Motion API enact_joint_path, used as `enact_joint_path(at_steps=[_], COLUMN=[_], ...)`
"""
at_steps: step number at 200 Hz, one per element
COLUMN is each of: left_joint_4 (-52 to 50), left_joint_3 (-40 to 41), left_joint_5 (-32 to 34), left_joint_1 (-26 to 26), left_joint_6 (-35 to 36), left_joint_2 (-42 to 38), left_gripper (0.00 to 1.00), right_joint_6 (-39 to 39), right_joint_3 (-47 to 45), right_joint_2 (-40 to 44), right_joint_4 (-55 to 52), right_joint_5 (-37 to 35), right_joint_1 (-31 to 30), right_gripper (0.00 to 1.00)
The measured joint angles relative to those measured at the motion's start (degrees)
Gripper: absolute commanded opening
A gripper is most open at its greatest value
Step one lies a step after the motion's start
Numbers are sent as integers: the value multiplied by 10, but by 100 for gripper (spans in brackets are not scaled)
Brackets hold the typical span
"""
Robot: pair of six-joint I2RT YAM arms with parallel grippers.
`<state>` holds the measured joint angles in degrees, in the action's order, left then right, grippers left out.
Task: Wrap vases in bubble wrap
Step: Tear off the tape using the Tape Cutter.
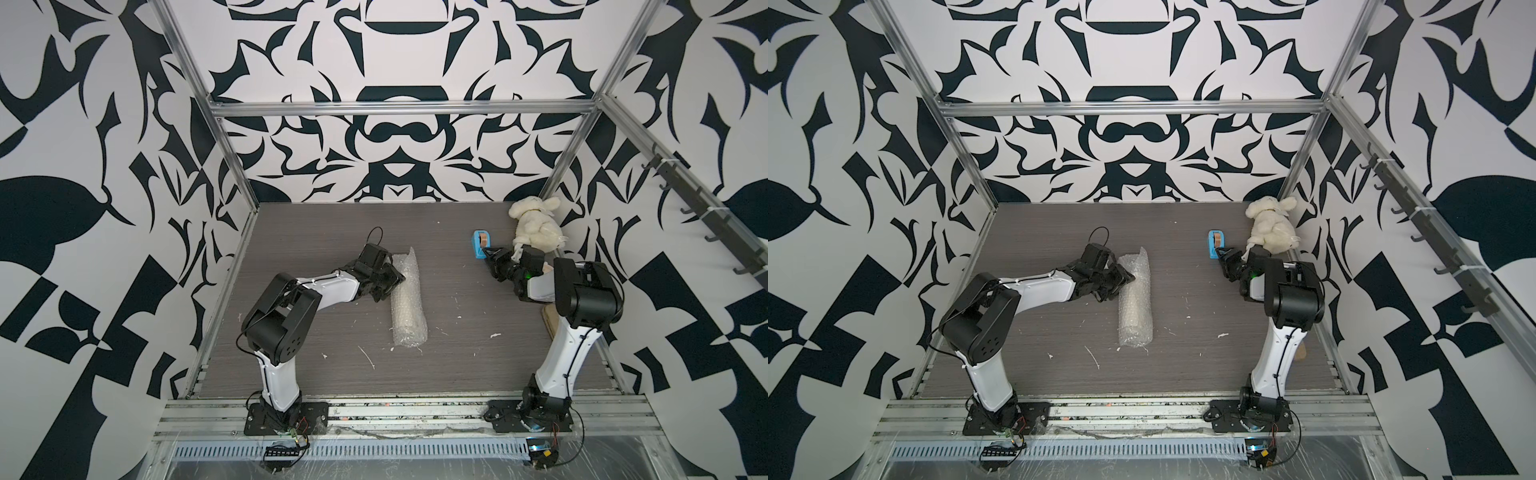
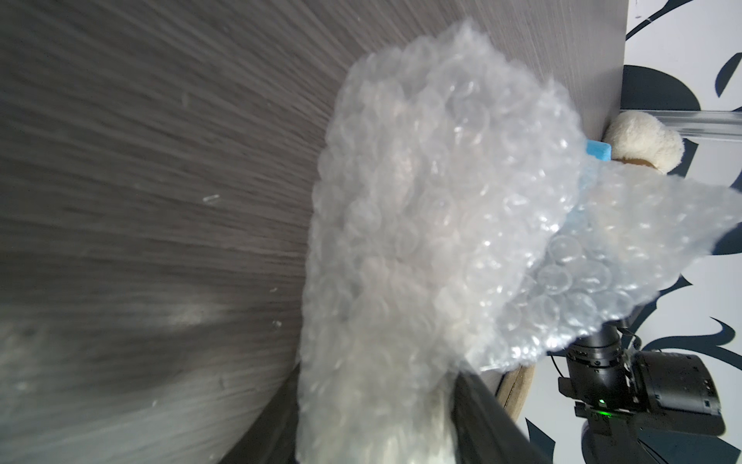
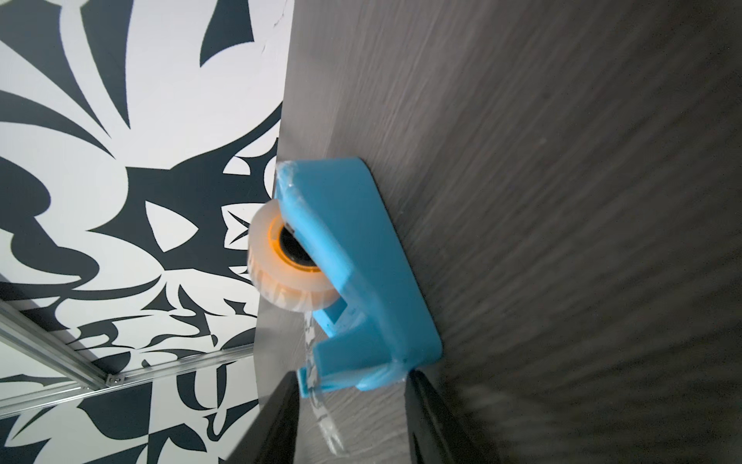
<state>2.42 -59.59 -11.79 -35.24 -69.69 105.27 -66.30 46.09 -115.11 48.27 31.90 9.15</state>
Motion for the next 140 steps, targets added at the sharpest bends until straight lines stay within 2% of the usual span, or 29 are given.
enact_joint_path(at_steps=[58,111,140], left_joint_4=[0,0,0], left_joint_3=[0,0,0], left_joint_5=[0,0,0], left_joint_1=[0,0,0], left_joint_6=[0,0,0], left_joint_2=[0,0,0], left_gripper=[53,53,53], right_joint_6=[-25,-27,-27], right_joint_3=[-5,-6,-6], right_joint_2=[0,0,0], right_joint_4=[11,31,30], right_joint_5=[0,2,3], right_joint_1=[0,0,0], right_gripper=[32,26,18])
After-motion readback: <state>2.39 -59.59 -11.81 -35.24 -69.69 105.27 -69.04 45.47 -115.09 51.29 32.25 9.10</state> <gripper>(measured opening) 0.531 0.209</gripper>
